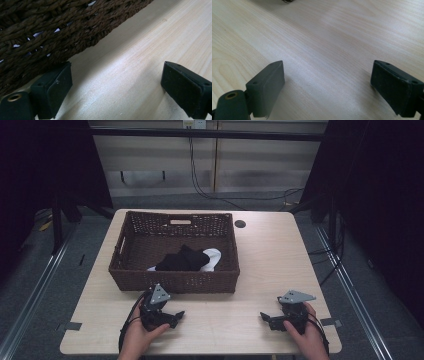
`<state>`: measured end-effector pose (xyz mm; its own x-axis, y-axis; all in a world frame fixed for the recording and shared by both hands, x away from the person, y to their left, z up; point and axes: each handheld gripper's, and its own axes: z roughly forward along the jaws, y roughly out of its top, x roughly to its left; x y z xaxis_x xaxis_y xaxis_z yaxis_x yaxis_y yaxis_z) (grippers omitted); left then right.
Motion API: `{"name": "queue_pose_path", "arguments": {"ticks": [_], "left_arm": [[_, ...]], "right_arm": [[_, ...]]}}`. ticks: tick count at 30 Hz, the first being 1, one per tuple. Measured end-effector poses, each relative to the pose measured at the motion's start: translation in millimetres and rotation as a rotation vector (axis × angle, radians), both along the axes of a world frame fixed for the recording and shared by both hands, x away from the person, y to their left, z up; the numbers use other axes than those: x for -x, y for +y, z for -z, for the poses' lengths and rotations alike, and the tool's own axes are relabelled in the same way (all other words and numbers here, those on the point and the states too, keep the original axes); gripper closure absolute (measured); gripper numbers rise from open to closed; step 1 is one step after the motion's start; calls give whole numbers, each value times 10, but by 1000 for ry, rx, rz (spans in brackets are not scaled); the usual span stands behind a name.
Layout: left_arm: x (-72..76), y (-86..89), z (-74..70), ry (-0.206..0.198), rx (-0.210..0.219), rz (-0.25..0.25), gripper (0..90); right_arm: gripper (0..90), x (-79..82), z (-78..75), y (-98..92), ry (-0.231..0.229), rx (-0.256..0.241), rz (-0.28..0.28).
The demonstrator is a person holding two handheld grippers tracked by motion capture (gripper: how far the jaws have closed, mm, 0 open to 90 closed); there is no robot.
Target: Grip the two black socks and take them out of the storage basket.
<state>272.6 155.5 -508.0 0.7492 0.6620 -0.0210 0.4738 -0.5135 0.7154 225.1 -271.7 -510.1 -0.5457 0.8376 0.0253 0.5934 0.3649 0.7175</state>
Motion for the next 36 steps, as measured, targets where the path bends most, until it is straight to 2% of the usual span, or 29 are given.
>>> {"name": "queue_pose_path", "arguments": {"ticks": [3,4,6,9,11,13,14,15,16,17,18,20,21,22,23,24,25,26,27,28,31,32,33,36], "left_arm": [[25,15,-17,-5,-4,3,142],[33,10,-37,10,-20,5,156],[52,-1,-92,58,-46,4,180],[58,7,-178,150,-37,15,234],[48,13,-252,204,-41,16,236],[39,13,-307,218,-56,20,236],[19,6,-442,222,-89,38,238],[7,-1,-512,241,-103,53,240],[7,-1,-512,241,-103,53,240],[-15,-2,-584,259,-111,66,240],[-66,-14,-718,303,-130,89,240],[-124,-33,-841,330,-155,96,240],[-124,-33,-841,330,-155,96,240],[-174,-66,-973,331,-201,109,241],[-174,-66,-973,331,-201,109,242],[-228,-105,-1109,328,-213,130,242],[-228,-105,-1109,328,-213,130,242],[-287,-152,-1225,345,-218,142,241],[-287,-152,-1225,345,-218,142,241],[-340,-212,-1327,356,-240,152,241],[-399,-262,-1409,358,-259,173,241],[-472,-306,-1477,368,-266,189,241],[-472,-306,-1477,368,-266,189,241],[-630,-378,-1577,370,-279,181,241]], "right_arm": [[112,-1,0,0,0,-1,0],[112,-1,0,0,0,0,0],[112,2,-1,1,4,-1,3],[112,-2,1,-2,-1,-1,-2],[112,1,-2,0,3,-1,2],[112,1,-2,0,3,-1,2],[112,-1,0,-1,1,-1,-1],[112,1,-2,0,3,-1,2],[112,-2,0,-2,-1,0,-2],[112,-1,0,-2,0,-1,-1],[112,1,-1,-1,3,-1,1],[112,-1,0,-2,0,0,-2],[112,-1,0,-2,0,0,-2],[112,-1,0,-2,0,0,-1],[112,-1,0,-2,0,0,-1],[112,0,-1,-1,1,0,-1],[112,0,-1,-1,1,0,-1],[112,-1,-1,-2,0,0,-1],[112,-1,-1,-2,0,0,-1],[112,0,-1,-2,0,0,-1],[112,0,-1,-2,0,1,-1],[112,0,-1,-2,1,0,0],[112,1,-2,-1,3,0,1],[112,2,-2,-1,3,0,1]]}}
